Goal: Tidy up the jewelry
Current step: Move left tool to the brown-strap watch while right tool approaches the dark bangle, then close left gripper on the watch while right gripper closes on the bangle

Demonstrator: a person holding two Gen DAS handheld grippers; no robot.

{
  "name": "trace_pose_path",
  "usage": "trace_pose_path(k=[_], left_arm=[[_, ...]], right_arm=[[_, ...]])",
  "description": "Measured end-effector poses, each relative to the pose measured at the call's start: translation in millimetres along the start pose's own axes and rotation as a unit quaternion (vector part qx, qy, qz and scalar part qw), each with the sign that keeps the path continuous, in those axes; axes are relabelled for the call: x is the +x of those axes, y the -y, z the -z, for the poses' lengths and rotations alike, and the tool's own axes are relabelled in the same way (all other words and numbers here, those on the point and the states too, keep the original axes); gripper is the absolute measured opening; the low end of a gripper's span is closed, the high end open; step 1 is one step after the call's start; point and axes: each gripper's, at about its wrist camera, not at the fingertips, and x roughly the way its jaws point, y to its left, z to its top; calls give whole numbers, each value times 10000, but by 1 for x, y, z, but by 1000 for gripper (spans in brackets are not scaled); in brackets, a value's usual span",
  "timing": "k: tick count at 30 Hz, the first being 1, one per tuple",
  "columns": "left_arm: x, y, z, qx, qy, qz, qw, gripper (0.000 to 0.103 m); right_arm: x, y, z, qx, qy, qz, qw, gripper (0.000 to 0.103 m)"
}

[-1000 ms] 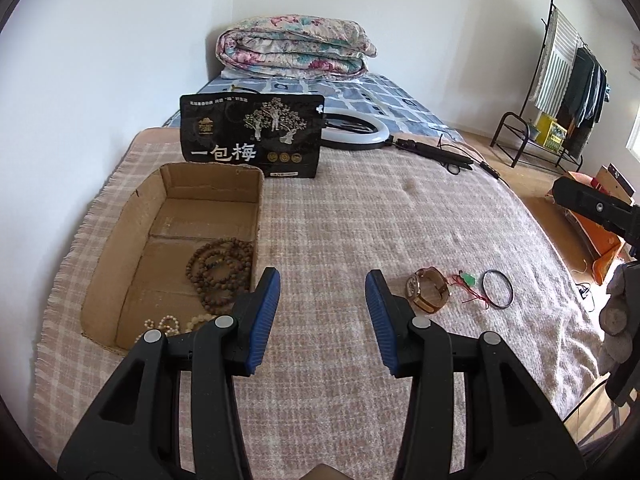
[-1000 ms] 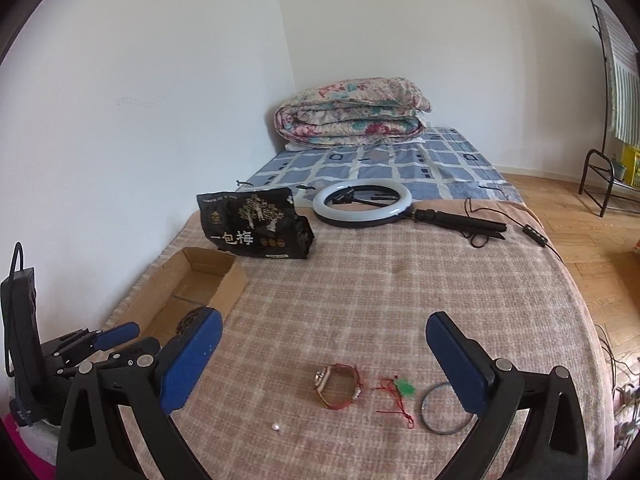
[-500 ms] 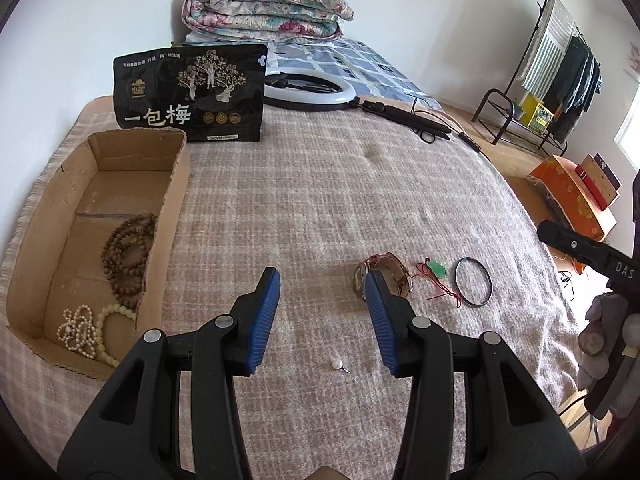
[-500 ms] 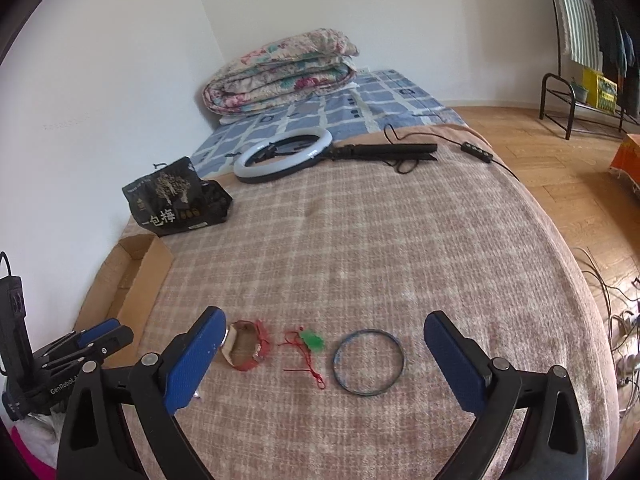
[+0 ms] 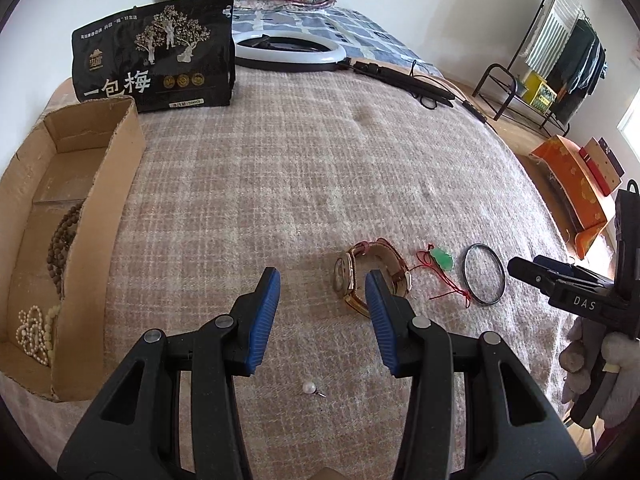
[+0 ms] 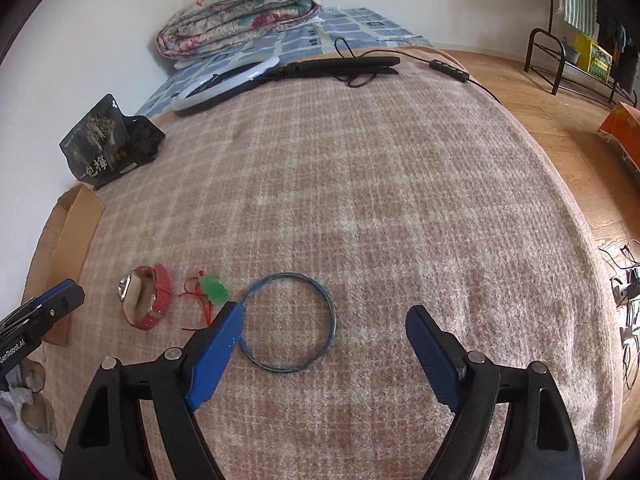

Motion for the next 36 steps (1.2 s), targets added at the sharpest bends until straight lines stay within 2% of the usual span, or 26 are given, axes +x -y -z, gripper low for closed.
trace_pose_path(k=[4, 9, 27, 29, 31, 32, 34, 36], left_arm=[[11, 3, -1, 4, -86, 11, 10000, 45], [21, 7, -2, -1, -142, 35, 9999, 45], [52, 14, 0, 97, -401, -15, 9991, 45], [55, 15, 1, 127, -449, -16, 9989, 37], [56, 17, 2, 164, -466, -39, 9988, 34], [56, 17, 2, 181, -461, -42, 9988, 33], [56, 16, 3, 186, -471, -35, 9987, 21], [56, 16, 3, 207, -486, -43, 9986, 13]], right_arm=[[6, -8, 6, -284, -67, -147, 9995, 86], [12, -25, 11, -809, -112, 33, 9967, 91], [39, -42, 12, -1241, -330, 341, 9911, 94], [40, -42, 12, -1276, -340, 377, 9905, 94], [40, -40, 11, -1243, -347, 353, 9910, 94], [40, -39, 10, -1237, -355, 358, 9910, 91], [39, -38, 10, -1217, -372, 341, 9913, 86], [38, -36, 9, -1185, -377, 313, 9918, 76]])
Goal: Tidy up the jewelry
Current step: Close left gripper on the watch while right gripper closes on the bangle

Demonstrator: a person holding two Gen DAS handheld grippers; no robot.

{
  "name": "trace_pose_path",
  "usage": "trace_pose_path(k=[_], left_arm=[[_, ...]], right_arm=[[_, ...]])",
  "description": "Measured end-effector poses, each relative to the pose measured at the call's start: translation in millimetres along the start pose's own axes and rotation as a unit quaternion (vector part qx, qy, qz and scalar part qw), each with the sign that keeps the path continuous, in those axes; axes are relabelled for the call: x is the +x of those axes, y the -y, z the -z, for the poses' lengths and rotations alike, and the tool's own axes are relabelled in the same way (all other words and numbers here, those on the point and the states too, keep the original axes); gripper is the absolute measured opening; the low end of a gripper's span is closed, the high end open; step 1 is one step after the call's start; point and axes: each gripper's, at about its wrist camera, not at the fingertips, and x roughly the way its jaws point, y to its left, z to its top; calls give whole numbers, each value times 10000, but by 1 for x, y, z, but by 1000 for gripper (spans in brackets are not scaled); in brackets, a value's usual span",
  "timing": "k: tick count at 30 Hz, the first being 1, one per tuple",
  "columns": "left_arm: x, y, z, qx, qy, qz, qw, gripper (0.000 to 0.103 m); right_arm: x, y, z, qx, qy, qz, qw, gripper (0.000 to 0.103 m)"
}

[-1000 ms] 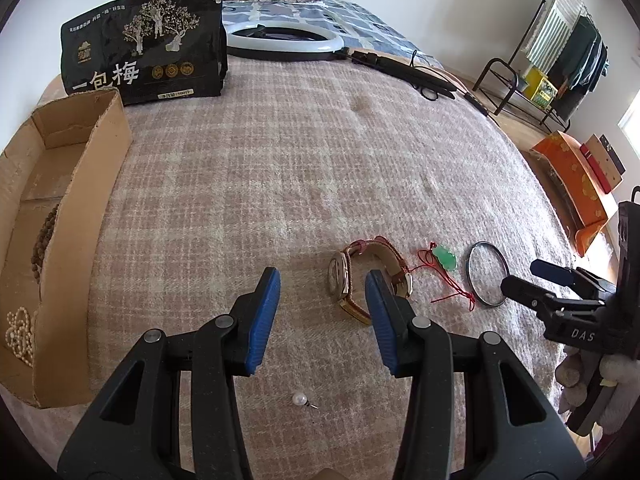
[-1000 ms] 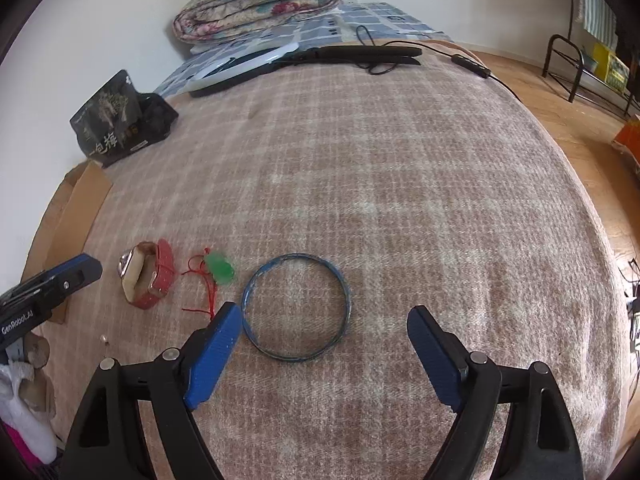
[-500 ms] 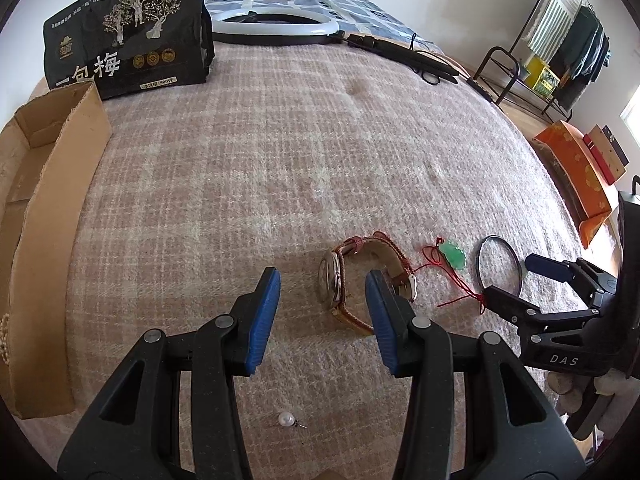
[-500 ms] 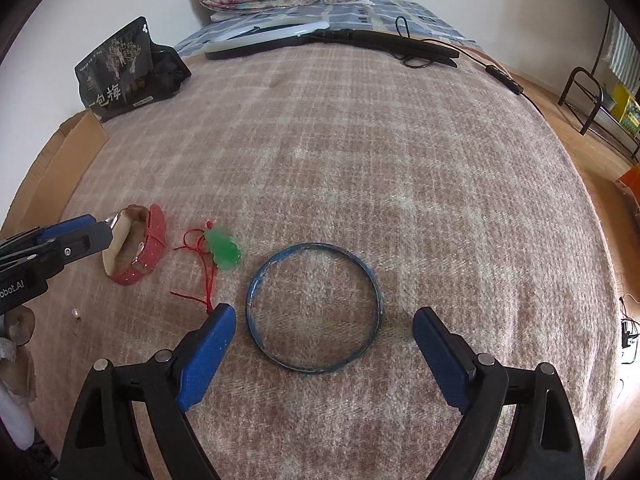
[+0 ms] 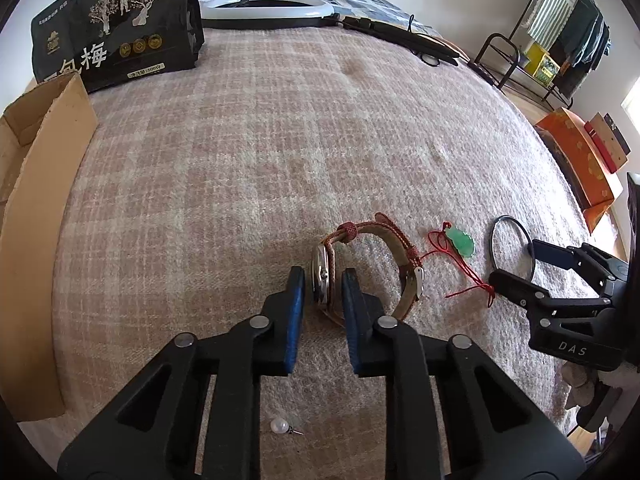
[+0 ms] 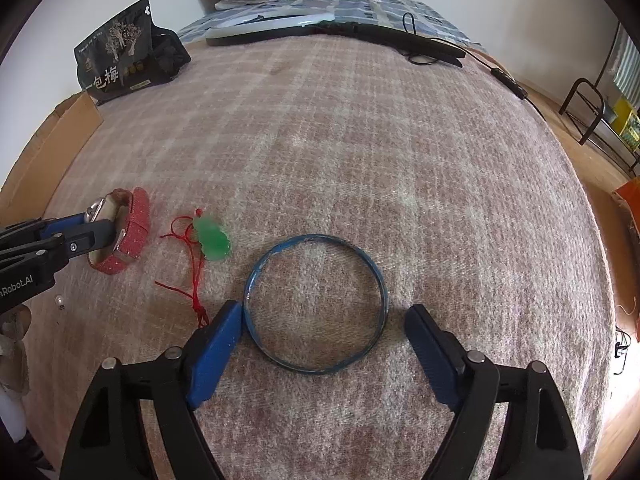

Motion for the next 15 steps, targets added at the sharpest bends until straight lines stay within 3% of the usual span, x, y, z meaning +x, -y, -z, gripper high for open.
trace_pose_path(k=[15], left_arm=[[-28, -2, 2, 116, 336, -76, 9993, 9]], right_arm=[[-25, 6, -6, 204, 320, -64, 9993, 73]])
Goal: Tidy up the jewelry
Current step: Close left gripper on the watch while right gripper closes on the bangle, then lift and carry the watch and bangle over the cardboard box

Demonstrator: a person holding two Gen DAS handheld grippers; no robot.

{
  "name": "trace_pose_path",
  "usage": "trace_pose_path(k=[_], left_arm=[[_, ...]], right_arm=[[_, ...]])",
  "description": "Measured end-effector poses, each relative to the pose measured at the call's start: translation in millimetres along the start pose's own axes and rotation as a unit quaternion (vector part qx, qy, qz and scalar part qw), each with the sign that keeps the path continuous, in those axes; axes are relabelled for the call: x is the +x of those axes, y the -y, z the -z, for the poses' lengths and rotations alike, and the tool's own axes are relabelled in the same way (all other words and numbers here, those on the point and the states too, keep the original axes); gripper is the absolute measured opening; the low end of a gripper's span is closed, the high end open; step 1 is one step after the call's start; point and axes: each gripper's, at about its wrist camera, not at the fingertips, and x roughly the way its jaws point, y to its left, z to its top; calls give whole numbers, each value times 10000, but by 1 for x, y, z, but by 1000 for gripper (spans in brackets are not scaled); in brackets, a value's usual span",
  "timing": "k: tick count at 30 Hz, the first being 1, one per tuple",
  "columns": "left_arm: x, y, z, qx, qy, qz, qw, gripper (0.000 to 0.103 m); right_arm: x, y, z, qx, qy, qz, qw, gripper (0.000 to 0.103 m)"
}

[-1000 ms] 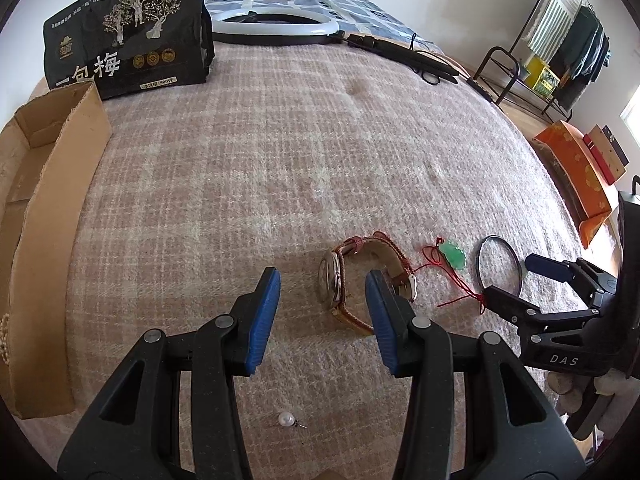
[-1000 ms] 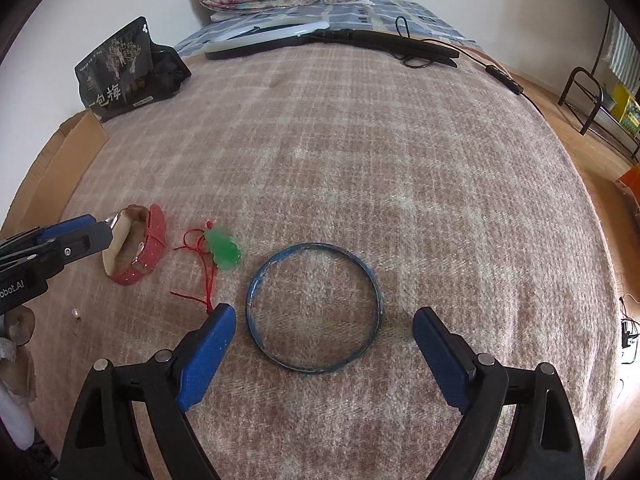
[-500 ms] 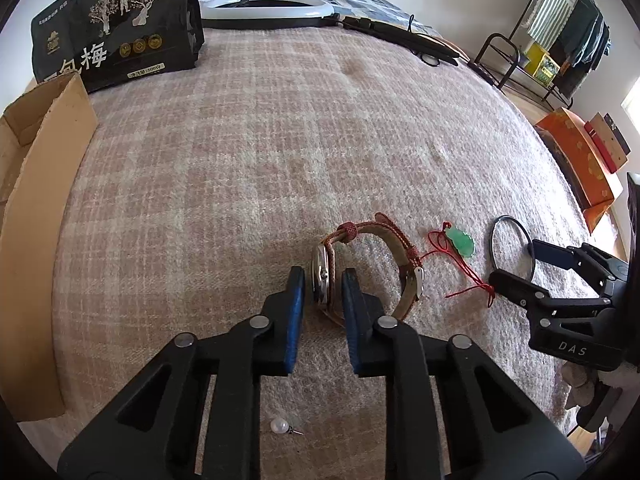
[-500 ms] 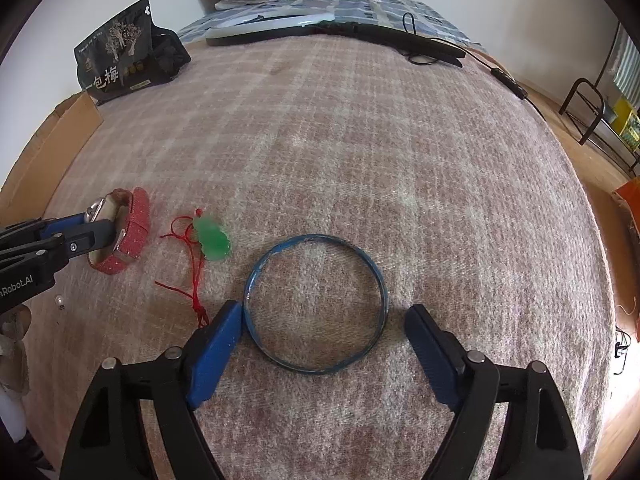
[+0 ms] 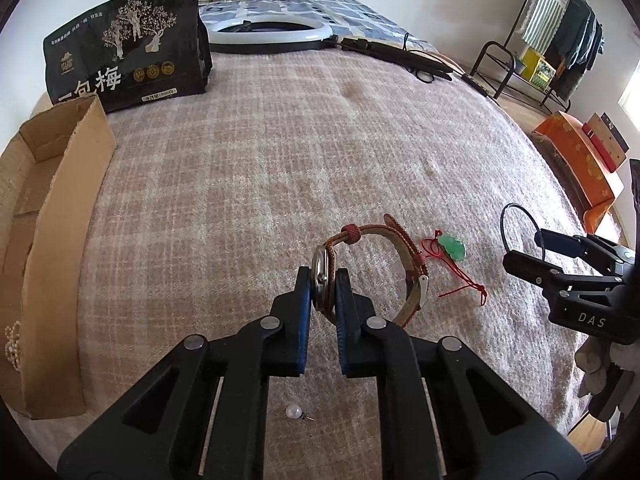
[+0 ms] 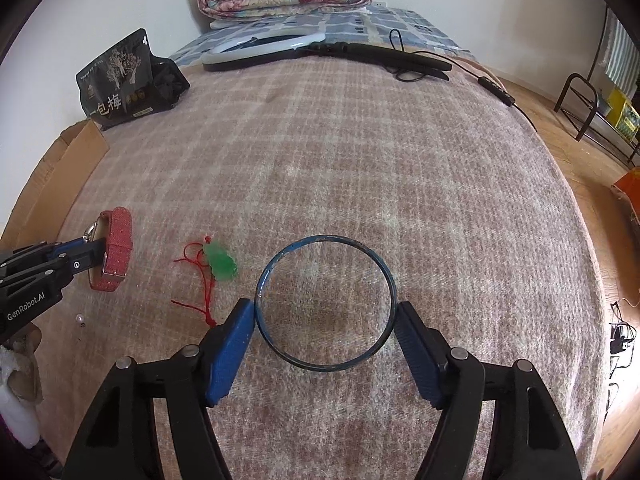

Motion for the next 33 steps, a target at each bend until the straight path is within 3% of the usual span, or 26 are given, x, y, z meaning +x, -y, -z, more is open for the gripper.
trace_pose_path(k=[10, 19, 33], left_arm=[[-38, -12, -4, -64, 337, 37, 9994, 9], [-74, -37, 0, -203, 627, -19, 9978, 9], [-129, -116, 21, -641, 973, -380, 9925, 9]], right_arm=[[-28, -18, -12, -67, 314, -31, 9995, 73], [-49, -61, -30, -301, 570, -234, 9976, 73], [-56, -140, -49, -821, 750, -644, 9917, 73]])
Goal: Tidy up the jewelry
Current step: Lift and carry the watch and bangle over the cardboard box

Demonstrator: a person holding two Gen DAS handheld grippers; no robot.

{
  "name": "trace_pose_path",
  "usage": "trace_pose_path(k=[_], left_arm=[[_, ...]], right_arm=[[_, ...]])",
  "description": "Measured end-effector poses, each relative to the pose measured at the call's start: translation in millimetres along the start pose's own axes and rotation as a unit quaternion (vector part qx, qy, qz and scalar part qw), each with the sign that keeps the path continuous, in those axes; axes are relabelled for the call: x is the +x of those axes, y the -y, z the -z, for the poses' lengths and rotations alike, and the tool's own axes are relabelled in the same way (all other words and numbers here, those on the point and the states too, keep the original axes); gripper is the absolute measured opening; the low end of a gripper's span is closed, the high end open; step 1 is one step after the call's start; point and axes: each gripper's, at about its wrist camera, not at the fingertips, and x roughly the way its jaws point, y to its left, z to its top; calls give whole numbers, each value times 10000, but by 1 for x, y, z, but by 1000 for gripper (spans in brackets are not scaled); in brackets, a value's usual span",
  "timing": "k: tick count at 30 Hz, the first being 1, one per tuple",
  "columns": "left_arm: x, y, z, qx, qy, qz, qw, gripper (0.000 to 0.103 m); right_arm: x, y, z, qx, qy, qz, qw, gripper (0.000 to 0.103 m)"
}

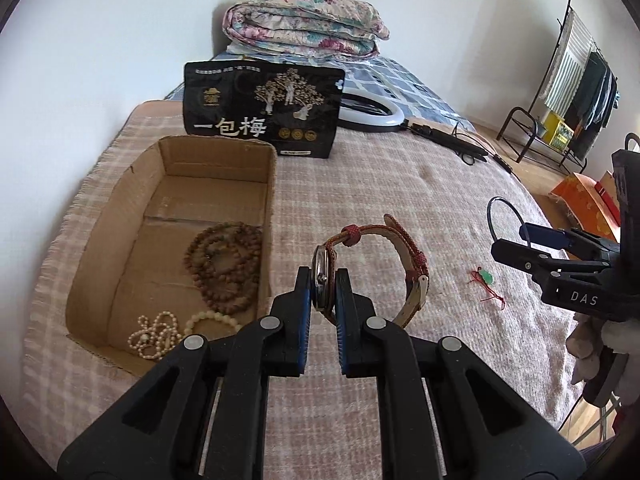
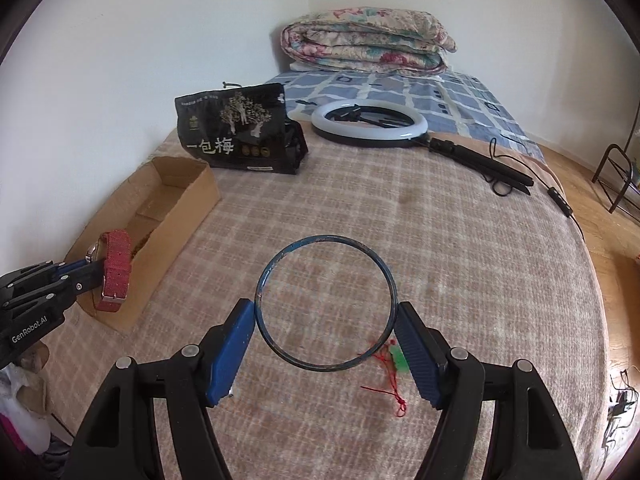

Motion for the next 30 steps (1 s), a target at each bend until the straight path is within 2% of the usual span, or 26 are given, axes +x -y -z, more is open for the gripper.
trace_pose_path(k=[11, 20, 30], left_arm=[[-19, -56, 1, -311, 161, -372, 9987, 9], [-21, -94, 2, -629, 145, -606, 9961, 9], [-19, -118, 4, -831, 119, -746, 9937, 9]], right_arm=[[18, -65, -42, -254, 179, -626, 9976, 73], [47, -133, -81, -747, 226, -914, 9928, 73], [89, -175, -103, -928, 59, -1092, 9897, 73]])
